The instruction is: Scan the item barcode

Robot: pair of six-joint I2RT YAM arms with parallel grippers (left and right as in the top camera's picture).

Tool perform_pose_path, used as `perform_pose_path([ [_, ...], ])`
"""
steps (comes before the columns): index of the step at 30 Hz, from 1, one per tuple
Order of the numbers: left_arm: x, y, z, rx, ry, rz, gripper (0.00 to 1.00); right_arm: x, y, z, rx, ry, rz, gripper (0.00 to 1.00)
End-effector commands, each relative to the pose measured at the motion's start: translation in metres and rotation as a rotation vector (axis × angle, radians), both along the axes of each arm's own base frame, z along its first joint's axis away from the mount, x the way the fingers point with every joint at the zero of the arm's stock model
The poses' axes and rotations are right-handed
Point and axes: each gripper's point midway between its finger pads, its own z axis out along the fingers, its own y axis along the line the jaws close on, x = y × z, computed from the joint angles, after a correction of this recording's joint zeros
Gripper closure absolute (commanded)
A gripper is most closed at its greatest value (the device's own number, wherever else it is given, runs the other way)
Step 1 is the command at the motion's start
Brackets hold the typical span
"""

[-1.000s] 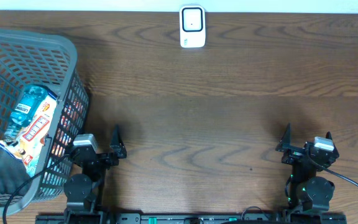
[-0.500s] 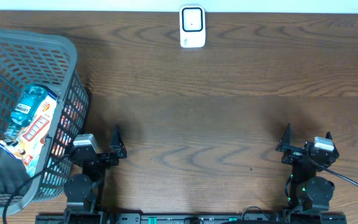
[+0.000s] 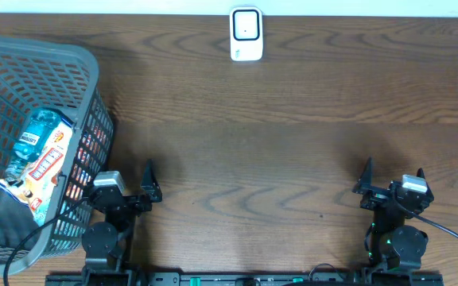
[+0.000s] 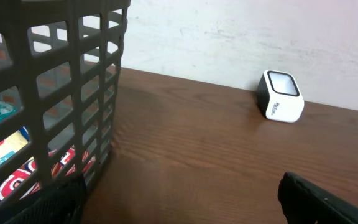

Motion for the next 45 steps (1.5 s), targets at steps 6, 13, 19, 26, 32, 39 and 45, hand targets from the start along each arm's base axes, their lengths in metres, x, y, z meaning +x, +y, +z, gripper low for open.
perform_pose_path([
  [6,0.001,-0.013,-0.004,-0.022,-0.012,-0.071,0.02,0.0,0.0,-0.001,-0.015,0.005,0.0,0.01],
  [13,-0.009,-0.045,0.063,-0.025,-0.213,-0.266,0.02,0.0,0.0,-0.001,-0.015,0.005,0.0,0.01],
  [19,-0.017,-0.045,0.132,-0.018,-0.299,-0.268,0.02,0.0,0.0,-0.001,-0.015,0.005,0.0,0.01],
  [26,-0.002,-0.046,0.217,0.038,-0.294,-0.268,0.02,0.0,0.0,-0.001,-0.015,0.005,0.0,0.01],
  [32,0.023,-0.006,0.287,0.223,-0.183,-0.032,0.02,0.0,0.0,-0.001,-0.015,0.005,0.0,0.01],
  [39,-0.005,0.106,0.333,0.307,0.054,0.644,0.02,0.0,0.0,-0.001,-0.015,0.005,0.0,0.01],
  [45,-0.033,0.137,0.318,0.261,0.159,0.864,0.02,0.0,0.0,-0.001,-0.015,0.005,0.0,0.01],
])
